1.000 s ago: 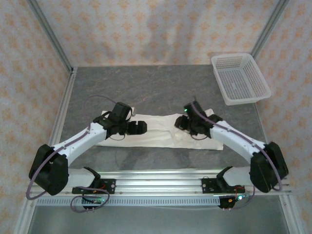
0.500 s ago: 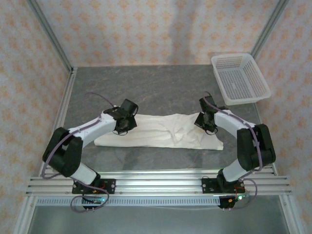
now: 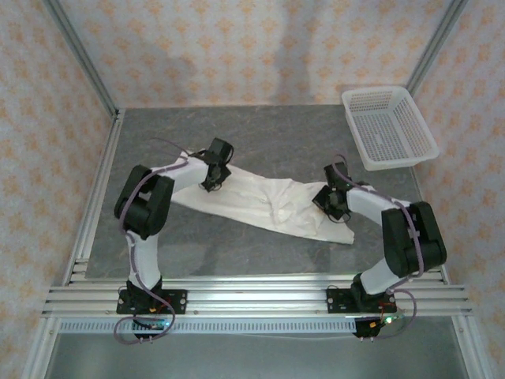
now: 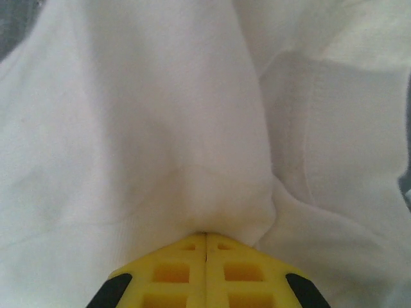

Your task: Fold the inside-out t-shirt

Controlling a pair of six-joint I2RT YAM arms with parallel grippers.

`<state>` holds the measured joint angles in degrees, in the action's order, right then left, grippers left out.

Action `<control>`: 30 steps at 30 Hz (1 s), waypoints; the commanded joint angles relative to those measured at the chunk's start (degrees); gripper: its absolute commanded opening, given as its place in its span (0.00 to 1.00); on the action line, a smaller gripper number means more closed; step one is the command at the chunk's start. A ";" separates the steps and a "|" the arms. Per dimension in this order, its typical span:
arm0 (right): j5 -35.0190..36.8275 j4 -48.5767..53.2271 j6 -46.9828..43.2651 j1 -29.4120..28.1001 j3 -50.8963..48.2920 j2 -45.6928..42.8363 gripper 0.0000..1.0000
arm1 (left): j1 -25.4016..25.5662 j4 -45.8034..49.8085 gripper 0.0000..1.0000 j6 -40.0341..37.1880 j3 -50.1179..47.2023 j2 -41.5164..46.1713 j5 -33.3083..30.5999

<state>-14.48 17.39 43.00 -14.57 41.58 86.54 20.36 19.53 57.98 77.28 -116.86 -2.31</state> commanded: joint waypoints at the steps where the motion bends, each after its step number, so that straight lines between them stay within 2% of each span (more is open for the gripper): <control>1: -3.05 0.83 13.34 -7.55 -8.19 -4.38 0.00 | -1.15 -3.72 0.00 -2.69 7.66 -9.47 2.36; 5: 1.13 -0.38 22.68 -22.94 -11.87 -11.13 0.00 | -1.30 -6.96 0.00 -6.25 21.73 -16.78 9.27; 8: 1.96 4.33 22.86 -28.14 -8.87 -13.48 0.00 | -1.76 -12.13 0.00 -6.64 23.19 -14.32 12.87; 11: 6.42 11.72 17.58 -28.30 -4.16 -19.36 0.00 | -3.01 -14.11 0.04 -8.23 18.98 -6.22 12.66; 14: 13.68 15.17 12.69 -28.09 -1.71 -24.04 0.02 | -3.83 -6.62 0.04 -11.69 18.24 -0.82 12.05; 16: 15.56 15.17 9.20 -26.85 -1.26 -24.10 0.02 | -3.84 -1.91 0.00 -13.93 18.11 0.58 12.34; 20: 16.78 17.52 2.79 -23.46 0.04 -19.31 0.00 | -3.84 4.38 0.00 -15.48 17.47 -0.02 13.51; 23: 17.20 19.73 -0.66 -21.45 0.19 -15.77 0.00 | -3.84 4.56 0.00 -15.74 16.63 -1.32 14.89; 27: 12.16 17.39 -5.34 -21.29 0.28 -12.69 0.00 | -3.84 3.39 0.00 -16.14 17.47 -5.03 16.14; 30: 9.87 15.90 -5.04 -21.21 0.54 -10.14 0.00 | -3.84 3.46 0.00 -15.49 19.31 -8.67 16.15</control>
<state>-2.98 33.28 40.88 -35.94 41.36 74.76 16.49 20.23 43.40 95.09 -123.22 13.13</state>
